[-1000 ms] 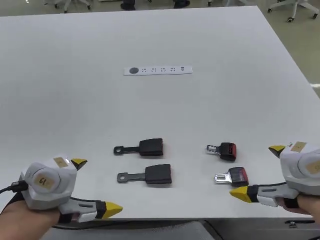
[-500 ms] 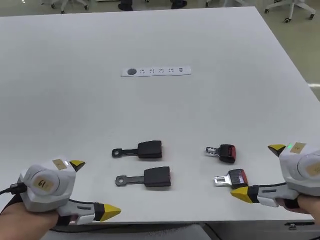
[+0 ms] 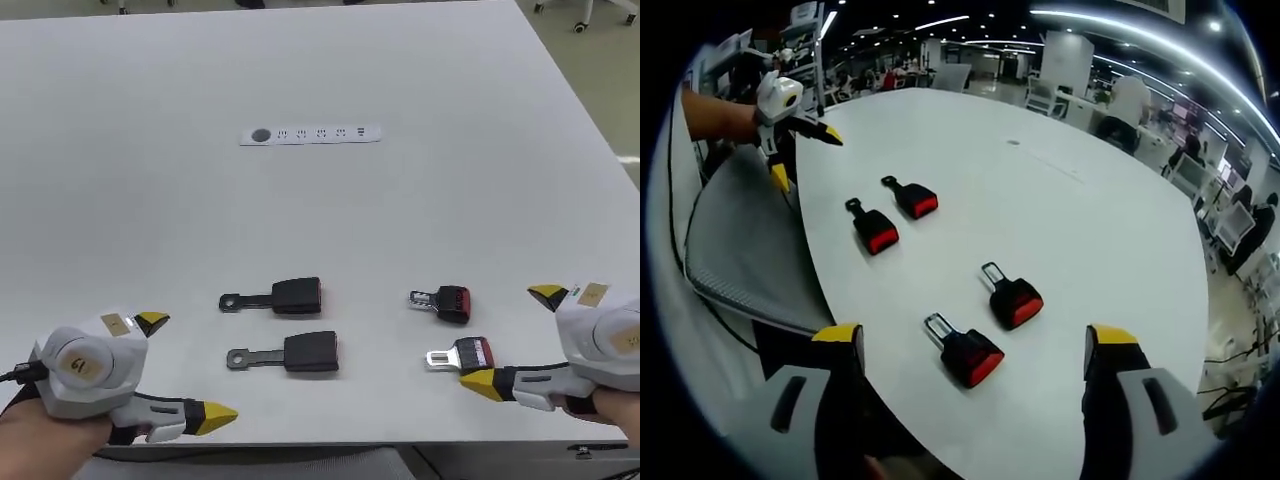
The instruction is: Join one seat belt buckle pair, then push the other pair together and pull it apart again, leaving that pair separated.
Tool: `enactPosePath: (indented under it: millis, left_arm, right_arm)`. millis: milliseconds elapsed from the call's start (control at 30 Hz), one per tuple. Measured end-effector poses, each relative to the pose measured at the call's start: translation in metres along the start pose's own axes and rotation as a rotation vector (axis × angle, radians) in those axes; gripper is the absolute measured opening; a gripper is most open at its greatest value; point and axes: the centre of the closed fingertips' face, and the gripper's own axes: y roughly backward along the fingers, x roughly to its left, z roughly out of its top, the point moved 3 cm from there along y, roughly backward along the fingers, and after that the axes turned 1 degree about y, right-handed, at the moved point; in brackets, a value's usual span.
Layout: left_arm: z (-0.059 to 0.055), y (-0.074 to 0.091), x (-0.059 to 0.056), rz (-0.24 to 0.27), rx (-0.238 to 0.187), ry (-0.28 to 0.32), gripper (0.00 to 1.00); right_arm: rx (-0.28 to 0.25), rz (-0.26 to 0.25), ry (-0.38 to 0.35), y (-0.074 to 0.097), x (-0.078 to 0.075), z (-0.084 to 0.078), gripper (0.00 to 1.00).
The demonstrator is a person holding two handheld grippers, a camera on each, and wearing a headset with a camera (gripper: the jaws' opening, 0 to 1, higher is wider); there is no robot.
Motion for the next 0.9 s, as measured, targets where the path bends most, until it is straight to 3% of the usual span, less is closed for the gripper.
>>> enactPosePath:
  millis: [200, 433, 667, 900]
  left_arm:
    - [0.001, -0.004, -0.002, 0.006, 0.026, -0.012, 0.98]
    - [-0.002, -0.003, 0.005, 0.032, 0.06, -0.033, 0.96]
    - [0.0, -0.002, 0.008, 0.036, 0.075, -0.056, 0.93]
    - [0.001, -0.003, 0.01, 0.031, 0.088, -0.075, 0.92]
  right_arm:
    - [0.009, 0.038, 0.031, -0.006, -0.001, 0.001, 0.88]
    - [0.017, 0.079, 0.085, -0.012, -0.005, 0.007, 0.83]
    - [0.022, 0.092, 0.117, -0.016, -0.014, 0.006, 0.81]
    - [0.039, 0.102, 0.147, -0.022, -0.013, 0.0, 0.79]
